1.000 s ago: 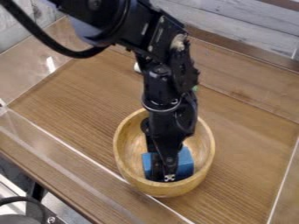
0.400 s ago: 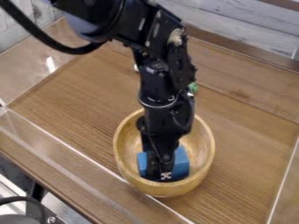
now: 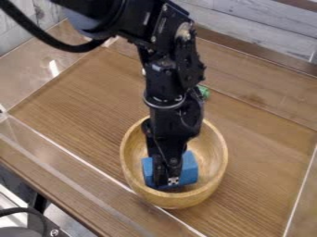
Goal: Remove the blue block from inside the brown bowl and put it on the table
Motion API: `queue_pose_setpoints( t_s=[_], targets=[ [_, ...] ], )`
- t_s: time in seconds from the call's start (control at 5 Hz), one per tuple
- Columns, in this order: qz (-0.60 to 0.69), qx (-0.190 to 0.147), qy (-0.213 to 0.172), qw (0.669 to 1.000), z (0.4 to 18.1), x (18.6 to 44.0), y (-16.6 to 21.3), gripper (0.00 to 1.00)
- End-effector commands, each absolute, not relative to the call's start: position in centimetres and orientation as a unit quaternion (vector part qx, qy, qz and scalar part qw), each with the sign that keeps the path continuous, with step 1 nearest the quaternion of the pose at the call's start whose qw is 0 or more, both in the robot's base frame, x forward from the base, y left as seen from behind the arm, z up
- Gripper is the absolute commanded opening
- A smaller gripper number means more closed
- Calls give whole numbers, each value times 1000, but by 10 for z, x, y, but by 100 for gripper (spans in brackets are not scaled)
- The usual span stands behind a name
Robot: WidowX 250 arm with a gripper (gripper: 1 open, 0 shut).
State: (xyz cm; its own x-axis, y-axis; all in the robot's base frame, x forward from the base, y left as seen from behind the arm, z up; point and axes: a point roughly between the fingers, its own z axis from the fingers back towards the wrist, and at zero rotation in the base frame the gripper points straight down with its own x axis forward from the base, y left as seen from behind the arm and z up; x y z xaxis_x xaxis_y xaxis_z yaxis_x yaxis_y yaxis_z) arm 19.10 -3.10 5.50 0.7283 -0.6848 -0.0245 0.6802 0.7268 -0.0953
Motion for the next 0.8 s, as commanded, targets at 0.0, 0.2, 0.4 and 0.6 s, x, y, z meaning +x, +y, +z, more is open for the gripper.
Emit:
queue_pose_setpoints(
  t_s=[0.0, 0.2, 0.4, 0.6],
  targets=[
    [-365, -31, -1, 930, 67, 203, -29, 0],
    [-362, -32, 0, 931, 69, 202, -28, 0],
    [-360, -33, 3, 933, 71, 202, -27, 0],
    [-356, -33, 5, 934, 75, 202, -25, 0]
  ],
)
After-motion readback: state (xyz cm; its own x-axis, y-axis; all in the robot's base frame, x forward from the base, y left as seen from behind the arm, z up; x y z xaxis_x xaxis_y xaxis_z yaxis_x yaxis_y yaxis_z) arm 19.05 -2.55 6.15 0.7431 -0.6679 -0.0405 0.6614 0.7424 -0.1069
